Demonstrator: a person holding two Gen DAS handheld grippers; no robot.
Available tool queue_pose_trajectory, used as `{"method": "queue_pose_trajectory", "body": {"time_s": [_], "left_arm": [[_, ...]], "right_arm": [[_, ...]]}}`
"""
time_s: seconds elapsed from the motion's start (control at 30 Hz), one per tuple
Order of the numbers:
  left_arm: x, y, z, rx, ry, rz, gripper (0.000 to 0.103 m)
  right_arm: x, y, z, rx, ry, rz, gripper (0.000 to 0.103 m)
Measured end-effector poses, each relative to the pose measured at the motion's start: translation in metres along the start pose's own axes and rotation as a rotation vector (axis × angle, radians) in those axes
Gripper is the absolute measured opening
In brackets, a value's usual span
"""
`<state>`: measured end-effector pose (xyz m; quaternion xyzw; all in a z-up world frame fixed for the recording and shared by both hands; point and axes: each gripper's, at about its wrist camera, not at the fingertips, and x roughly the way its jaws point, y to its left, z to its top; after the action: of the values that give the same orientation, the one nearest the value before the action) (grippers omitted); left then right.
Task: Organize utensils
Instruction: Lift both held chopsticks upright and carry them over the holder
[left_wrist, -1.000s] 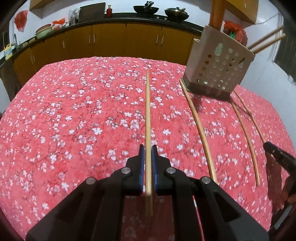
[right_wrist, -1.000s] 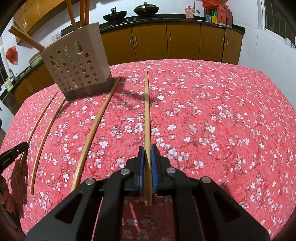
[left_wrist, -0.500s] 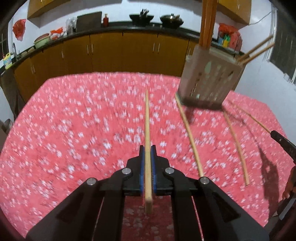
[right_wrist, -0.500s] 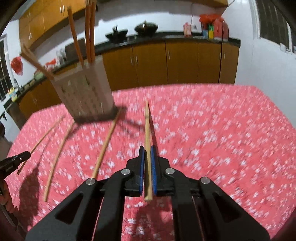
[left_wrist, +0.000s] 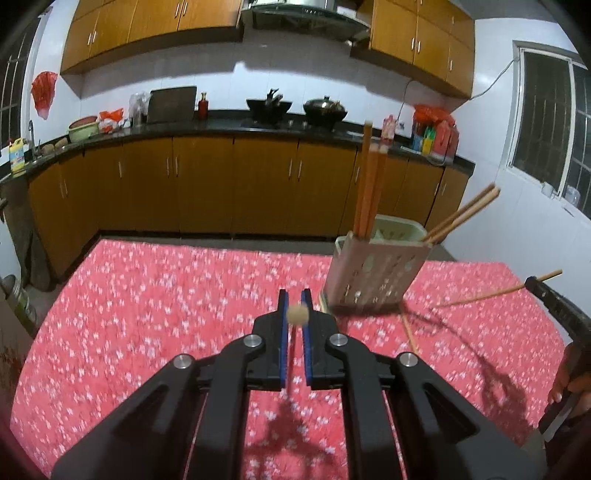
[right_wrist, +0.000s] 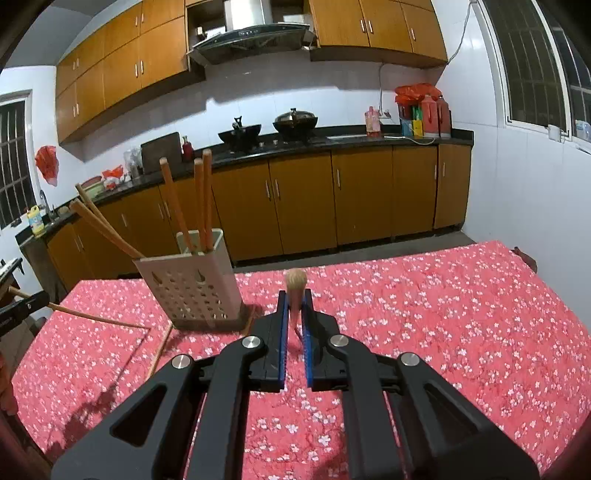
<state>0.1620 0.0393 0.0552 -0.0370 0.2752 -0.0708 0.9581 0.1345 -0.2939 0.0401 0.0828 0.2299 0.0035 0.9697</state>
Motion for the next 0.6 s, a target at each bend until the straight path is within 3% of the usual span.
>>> {"method": "queue_pose_trajectory", "body": {"time_s": [0.23, 0.43, 0.6], "left_arm": [[-0.023, -0.014, 0.030, 0.060, -0.072, -0.037, 0.008], [-0.043, -0.034, 0.056, 0.091, -0.141, -0.094, 0.008], [-0.056, -0.059, 0.081, 0.093, -0.234, -0.130, 0.008]], "right_arm": [[-0.026, 0.012, 0.025, -0.024, -0.080, 0.077, 0.008], [-0.052, 0.032, 0.059, -0.024, -0.161, 0.202, 0.008], [-0.066, 0.055, 0.087, -0.030, -0.277, 0.267, 0.008]]}}
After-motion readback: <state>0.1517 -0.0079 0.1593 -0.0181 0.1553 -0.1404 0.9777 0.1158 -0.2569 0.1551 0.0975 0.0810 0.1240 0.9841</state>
